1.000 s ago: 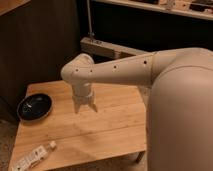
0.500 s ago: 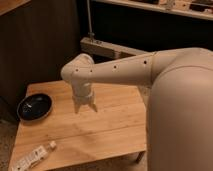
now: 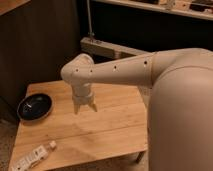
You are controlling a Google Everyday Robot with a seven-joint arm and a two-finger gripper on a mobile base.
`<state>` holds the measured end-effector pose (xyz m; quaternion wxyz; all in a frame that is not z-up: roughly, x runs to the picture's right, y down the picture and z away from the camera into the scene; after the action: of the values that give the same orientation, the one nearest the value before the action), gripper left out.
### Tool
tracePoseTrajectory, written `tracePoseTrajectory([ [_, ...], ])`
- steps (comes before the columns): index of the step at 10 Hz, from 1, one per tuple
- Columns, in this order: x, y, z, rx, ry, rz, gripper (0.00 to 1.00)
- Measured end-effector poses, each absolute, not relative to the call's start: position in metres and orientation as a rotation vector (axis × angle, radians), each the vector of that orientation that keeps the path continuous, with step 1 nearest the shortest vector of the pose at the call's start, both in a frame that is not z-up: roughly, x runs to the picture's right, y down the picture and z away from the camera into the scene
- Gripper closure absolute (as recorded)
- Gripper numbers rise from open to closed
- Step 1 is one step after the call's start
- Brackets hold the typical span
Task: Place the bottle in the ceramic bowl
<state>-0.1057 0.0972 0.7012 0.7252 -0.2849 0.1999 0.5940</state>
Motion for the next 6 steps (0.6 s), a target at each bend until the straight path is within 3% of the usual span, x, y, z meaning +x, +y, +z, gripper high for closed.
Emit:
tracePoseTrajectory([
  [6, -0.126, 0.103, 0.689, -0.853, 0.13, 0.673, 0.35],
])
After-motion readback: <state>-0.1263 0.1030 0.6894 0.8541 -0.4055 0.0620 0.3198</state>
